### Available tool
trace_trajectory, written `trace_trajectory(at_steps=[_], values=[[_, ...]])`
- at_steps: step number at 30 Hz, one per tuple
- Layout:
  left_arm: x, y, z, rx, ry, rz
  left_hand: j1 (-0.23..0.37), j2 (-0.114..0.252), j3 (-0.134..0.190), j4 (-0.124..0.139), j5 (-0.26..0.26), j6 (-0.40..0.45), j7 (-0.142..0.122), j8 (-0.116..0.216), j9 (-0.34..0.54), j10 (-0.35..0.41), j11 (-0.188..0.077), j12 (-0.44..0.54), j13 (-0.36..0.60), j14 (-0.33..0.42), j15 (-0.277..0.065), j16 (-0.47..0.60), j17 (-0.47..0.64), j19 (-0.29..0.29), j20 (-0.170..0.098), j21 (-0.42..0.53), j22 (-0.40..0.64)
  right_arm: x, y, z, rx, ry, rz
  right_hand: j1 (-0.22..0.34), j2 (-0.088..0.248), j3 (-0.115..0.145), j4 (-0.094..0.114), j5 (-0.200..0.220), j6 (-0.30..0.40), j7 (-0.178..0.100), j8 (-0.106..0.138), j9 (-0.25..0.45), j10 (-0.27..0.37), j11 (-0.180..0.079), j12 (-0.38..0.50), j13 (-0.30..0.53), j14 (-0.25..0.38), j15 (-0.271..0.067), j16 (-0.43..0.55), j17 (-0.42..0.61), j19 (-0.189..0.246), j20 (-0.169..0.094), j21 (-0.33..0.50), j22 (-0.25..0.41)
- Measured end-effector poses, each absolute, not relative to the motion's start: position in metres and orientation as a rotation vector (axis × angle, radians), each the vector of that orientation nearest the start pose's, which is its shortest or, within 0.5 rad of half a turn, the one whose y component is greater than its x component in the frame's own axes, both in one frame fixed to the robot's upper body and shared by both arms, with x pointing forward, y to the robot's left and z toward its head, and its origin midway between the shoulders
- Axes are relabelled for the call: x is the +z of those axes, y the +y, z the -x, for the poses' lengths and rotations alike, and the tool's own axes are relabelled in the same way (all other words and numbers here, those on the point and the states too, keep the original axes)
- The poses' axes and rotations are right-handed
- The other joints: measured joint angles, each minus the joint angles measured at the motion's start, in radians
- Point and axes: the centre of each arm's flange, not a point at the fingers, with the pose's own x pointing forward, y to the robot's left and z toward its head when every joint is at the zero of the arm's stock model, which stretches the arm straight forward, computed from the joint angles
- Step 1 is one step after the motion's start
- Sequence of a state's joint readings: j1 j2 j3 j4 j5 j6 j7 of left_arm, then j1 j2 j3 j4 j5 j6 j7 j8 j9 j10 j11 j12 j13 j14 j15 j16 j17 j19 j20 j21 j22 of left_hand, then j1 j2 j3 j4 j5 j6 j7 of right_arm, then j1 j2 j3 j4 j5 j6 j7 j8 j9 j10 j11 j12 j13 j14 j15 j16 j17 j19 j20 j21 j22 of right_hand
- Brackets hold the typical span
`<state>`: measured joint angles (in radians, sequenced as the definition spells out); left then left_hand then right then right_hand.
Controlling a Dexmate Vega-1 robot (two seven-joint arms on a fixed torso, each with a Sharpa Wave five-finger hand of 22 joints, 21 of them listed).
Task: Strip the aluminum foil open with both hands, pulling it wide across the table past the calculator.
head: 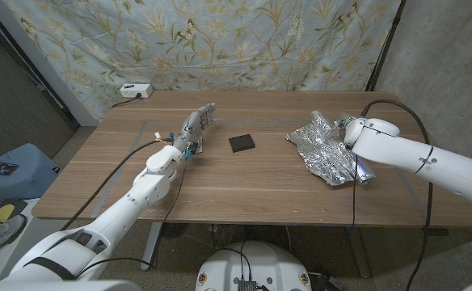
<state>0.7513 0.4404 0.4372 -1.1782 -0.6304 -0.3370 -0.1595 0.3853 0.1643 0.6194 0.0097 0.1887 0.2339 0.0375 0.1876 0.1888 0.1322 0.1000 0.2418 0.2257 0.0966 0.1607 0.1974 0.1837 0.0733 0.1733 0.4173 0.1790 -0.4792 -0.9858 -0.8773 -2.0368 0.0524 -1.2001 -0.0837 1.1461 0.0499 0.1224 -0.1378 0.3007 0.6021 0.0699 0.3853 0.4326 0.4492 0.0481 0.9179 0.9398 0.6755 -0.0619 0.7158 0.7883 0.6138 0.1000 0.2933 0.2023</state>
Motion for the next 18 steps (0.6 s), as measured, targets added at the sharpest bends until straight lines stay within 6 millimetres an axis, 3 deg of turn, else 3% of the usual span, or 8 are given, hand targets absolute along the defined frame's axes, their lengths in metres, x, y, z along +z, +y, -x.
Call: trace_trajectory(at_steps=[12,18], values=[[-0.016,0.241,-0.671,-0.344,-0.602,0.014,-0.005,0.005,0.003,-0.003,0.000,0.000,0.000,0.000,0.000,0.000,0.000,0.000,0.000,0.000,0.000,0.000,0.000,0.000,0.000,0.000,0.000,0.043,-0.303,-0.578,-0.221,0.085,1.132,0.004,0.004,0.000,0.000,0.000,0.009,0.010,0.008,0.010,0.014,0.014,0.000,-0.011,0.013,0.001,-0.008,0.002,0.000,0.008,0.000,0.000],[-0.011,0.234,-0.672,-0.344,-0.587,0.016,0.006,0.005,0.028,-0.028,0.009,0.005,0.005,0.002,-0.003,0.000,0.000,0.006,0.000,0.000,0.000,0.000,-0.002,0.000,0.000,-0.008,0.000,0.049,-0.306,-0.580,-0.204,0.082,1.113,-0.003,0.010,-0.004,0.004,-0.008,0.012,0.013,0.015,0.012,0.018,0.018,0.003,-0.012,0.022,-0.004,-0.012,0.002,0.004,0.011,0.000,0.000]])
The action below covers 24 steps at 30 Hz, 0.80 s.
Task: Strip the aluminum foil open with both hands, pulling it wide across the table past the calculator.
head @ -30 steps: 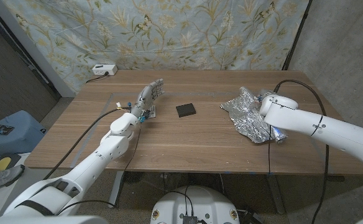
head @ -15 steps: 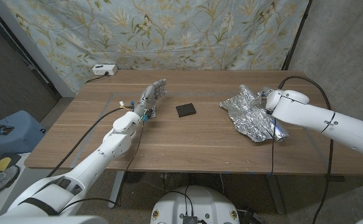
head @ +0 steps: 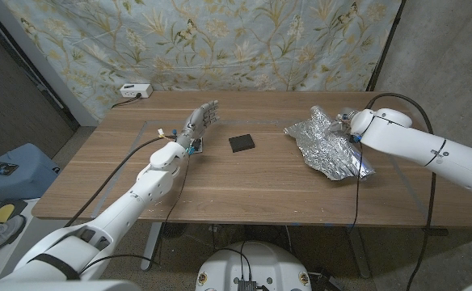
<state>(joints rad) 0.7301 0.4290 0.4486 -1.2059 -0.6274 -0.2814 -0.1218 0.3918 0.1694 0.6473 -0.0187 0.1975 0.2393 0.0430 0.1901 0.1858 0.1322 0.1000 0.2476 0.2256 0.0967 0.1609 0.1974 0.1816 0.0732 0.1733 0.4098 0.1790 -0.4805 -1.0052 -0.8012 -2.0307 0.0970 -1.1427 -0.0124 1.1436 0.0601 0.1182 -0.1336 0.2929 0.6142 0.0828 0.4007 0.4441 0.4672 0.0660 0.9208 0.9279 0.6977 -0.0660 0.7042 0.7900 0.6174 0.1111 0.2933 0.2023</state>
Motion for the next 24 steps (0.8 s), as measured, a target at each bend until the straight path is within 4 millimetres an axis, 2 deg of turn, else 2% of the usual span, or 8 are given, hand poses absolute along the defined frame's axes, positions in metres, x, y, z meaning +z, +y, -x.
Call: trace_trajectory(at_steps=[8,13,16,19,21,24], values=[[0.001,0.217,-0.670,-0.345,-0.555,-0.004,0.081,-0.012,0.031,-0.098,0.018,0.024,0.023,0.010,0.003,0.024,0.001,0.008,0.004,0.038,-0.001,0.000,-0.004,0.029,0.004,-0.007,0.000,0.059,-0.310,-0.584,-0.183,0.061,1.088,-0.003,0.003,0.000,0.000,0.000,0.008,0.006,0.007,0.007,0.014,-0.001,0.004,0.000,0.018,0.000,-0.001,0.000,0.011,0.003,0.008,0.000],[0.007,0.203,-0.667,-0.336,-0.517,-0.022,0.109,-0.033,0.027,-0.138,0.018,0.051,0.035,0.018,0.003,0.050,0.000,0.015,0.005,0.057,-0.003,0.008,-0.003,0.036,-0.004,-0.007,0.000,0.063,-0.312,-0.588,-0.166,0.051,1.070,-0.007,0.007,-0.004,0.004,-0.001,0.010,0.005,0.008,0.010,0.024,-0.002,0.008,0.000,0.023,-0.002,-0.002,0.000,0.011,0.003,0.008,0.000],[0.008,0.197,-0.666,-0.321,-0.484,-0.027,0.123,-0.047,0.017,-0.148,0.018,0.061,0.036,0.018,0.003,0.065,-0.011,0.022,0.005,0.074,-0.005,0.008,-0.002,0.051,-0.007,-0.011,0.000,0.065,-0.312,-0.590,-0.157,0.041,1.060,-0.010,0.009,-0.004,0.004,-0.001,0.010,0.005,0.008,0.013,0.028,-0.006,0.008,-0.001,0.030,-0.006,-0.004,0.000,0.015,-0.001,0.008,0.000],[0.013,0.187,-0.662,-0.328,-0.476,-0.030,0.136,-0.059,0.010,-0.154,0.018,0.060,0.037,0.018,0.003,0.070,-0.005,0.023,0.009,0.080,-0.005,0.008,-0.002,0.061,0.000,-0.011,0.000,0.068,-0.312,-0.592,-0.141,0.029,1.047,-0.012,0.011,-0.004,0.004,-0.004,0.010,0.005,0.014,0.014,0.031,-0.006,0.008,-0.003,0.031,-0.006,-0.004,0.004,0.018,-0.004,0.008,0.000],[0.012,0.184,-0.662,-0.325,-0.446,-0.030,0.144,-0.068,0.006,-0.158,0.018,0.046,0.050,0.017,0.003,0.070,-0.005,0.023,0.009,0.086,0.000,0.008,-0.002,0.070,0.009,-0.011,0.000,0.070,-0.313,-0.592,-0.139,0.022,1.038,-0.013,0.011,-0.004,0.005,-0.004,0.015,0.010,0.014,0.017,0.038,-0.006,0.009,-0.004,0.035,-0.010,-0.005,0.010,0.018,-0.004,0.008,0.000],[0.014,0.176,-0.661,-0.342,-0.419,-0.028,0.149,-0.072,0.003,-0.161,0.018,0.039,0.057,0.010,0.003,0.070,-0.005,0.023,0.009,0.086,0.000,0.008,-0.002,0.074,0.013,-0.012,0.000,0.073,-0.313,-0.593,-0.134,0.010,1.025,-0.020,0.012,-0.004,0.005,-0.004,0.015,0.010,0.018,0.018,0.038,-0.006,0.012,-0.004,0.038,-0.009,-0.005,0.010,0.020,-0.006,0.008,0.000]])
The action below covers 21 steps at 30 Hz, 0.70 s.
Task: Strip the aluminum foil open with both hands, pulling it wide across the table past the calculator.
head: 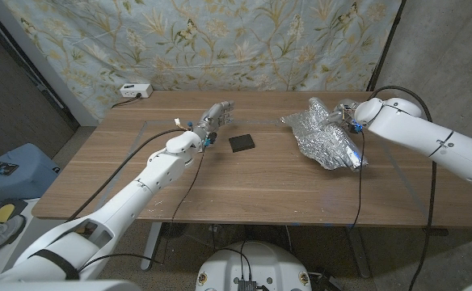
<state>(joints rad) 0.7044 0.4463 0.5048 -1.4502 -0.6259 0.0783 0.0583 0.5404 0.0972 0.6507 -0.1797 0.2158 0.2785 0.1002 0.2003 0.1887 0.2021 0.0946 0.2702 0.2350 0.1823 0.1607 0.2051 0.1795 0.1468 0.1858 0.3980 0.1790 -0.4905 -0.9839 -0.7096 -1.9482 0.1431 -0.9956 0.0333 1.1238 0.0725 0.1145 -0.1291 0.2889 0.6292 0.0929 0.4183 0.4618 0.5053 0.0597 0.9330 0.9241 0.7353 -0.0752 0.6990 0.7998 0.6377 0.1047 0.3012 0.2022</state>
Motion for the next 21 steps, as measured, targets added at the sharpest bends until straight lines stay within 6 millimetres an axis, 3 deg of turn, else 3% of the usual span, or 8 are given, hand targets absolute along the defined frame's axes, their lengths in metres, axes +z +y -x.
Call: trace_trajectory(at_steps=[5,21], values=[[0.021,0.167,-0.658,-0.363,-0.417,-0.034,0.011,-0.004,-0.007,0.005,0.000,-0.011,0.011,-0.001,0.000,-0.011,0.011,0.000,0.003,-0.002,0.002,0.000,0.000,-0.004,0.004,-0.007,0.000,0.075,-0.311,-0.593,-0.118,-0.003,1.014,-0.001,0.000,0.000,0.000,-0.004,0.007,0.007,0.004,0.004,0.018,0.000,0.004,0.000,0.016,0.005,0.009,0.006,0.016,-0.001,0.007,0.000],[0.016,0.142,-0.660,-0.495,-0.301,0.007,0.027,-0.012,-0.031,0.009,-0.007,-0.020,0.020,-0.001,0.000,-0.013,0.023,-0.005,0.009,-0.004,0.015,0.000,0.005,0.007,0.015,-0.022,0.000,0.081,-0.315,-0.592,-0.095,-0.026,0.926,-0.006,0.005,-0.001,0.001,-0.023,0.012,0.012,0.008,0.001,0.024,-0.005,0.008,-0.008,0.030,0.002,0.000,0.005,0.025,-0.003,0.013,0.000]])
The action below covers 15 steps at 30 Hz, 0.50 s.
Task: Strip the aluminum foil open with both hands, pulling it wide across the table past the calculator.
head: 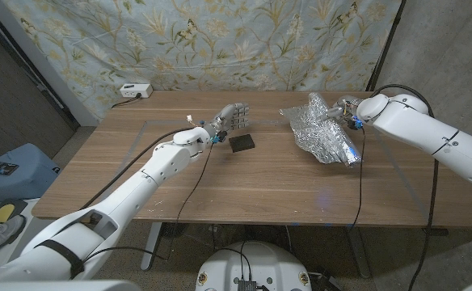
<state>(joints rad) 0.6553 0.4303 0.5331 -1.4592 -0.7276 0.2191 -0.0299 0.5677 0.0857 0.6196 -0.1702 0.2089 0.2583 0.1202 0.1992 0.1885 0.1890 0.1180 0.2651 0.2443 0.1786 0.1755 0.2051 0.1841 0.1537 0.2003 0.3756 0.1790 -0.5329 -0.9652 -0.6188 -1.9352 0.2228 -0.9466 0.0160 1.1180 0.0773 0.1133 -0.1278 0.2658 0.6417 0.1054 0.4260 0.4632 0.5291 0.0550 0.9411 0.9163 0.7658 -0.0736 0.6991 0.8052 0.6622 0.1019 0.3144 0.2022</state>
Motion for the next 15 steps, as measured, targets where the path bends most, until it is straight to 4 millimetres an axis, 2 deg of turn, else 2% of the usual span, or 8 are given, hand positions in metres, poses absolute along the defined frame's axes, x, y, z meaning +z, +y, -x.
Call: trace_trajectory(at_steps=[2,5,15], values=[[0.0166,0.1407,-0.6603,-0.501,-0.296,0.015,0.008,0.002,-0.005,-0.001,0.000,0.000,0.000,0.000,0.000,0.004,0.004,0.000,0.000,0.000,0.000,0.000,0.000,0.005,0.004,0.000,0.000,0.0810,-0.3143,-0.5923,-0.086,-0.031,0.915,-0.002,0.002,0.000,0.000,0.000,0.000,0.000,0.000,-0.001,0.000,0.000,0.000,-0.004,0.002,-0.002,-0.004,0.000,0.000,0.000,0.000,0.000],[0.0165,0.1396,-0.6604,-0.508,-0.286,0.029,0.021,-0.003,-0.008,-0.003,0.000,0.002,0.005,0.000,0.000,0.015,-0.008,0.000,0.001,0.005,0.005,0.000,0.000,0.013,0.002,0.000,0.000,0.0812,-0.3144,-0.5927,-0.076,-0.035,0.897,-0.003,0.003,0.000,0.000,-0.004,0.000,0.000,0.000,-0.003,0.000,0.000,0.000,-0.007,0.003,-0.003,-0.008,0.000,0.000,0.000,0.000,0.000],[0.0167,0.1364,-0.6605,-0.534,-0.243,0.079,0.037,-0.018,-0.023,-0.005,-0.006,0.003,0.013,0.000,0.000,0.022,0.000,0.002,0.005,0.016,0.008,0.000,0.000,0.029,0.007,0.000,0.000,0.0806,-0.3115,-0.5949,-0.047,-0.046,0.852,-0.004,0.004,0.000,0.000,-0.022,0.004,0.004,-0.002,-0.006,0.001,-0.002,-0.006,-0.007,0.003,-0.003,-0.016,0.003,0.001,-0.006,0.000,0.000]])
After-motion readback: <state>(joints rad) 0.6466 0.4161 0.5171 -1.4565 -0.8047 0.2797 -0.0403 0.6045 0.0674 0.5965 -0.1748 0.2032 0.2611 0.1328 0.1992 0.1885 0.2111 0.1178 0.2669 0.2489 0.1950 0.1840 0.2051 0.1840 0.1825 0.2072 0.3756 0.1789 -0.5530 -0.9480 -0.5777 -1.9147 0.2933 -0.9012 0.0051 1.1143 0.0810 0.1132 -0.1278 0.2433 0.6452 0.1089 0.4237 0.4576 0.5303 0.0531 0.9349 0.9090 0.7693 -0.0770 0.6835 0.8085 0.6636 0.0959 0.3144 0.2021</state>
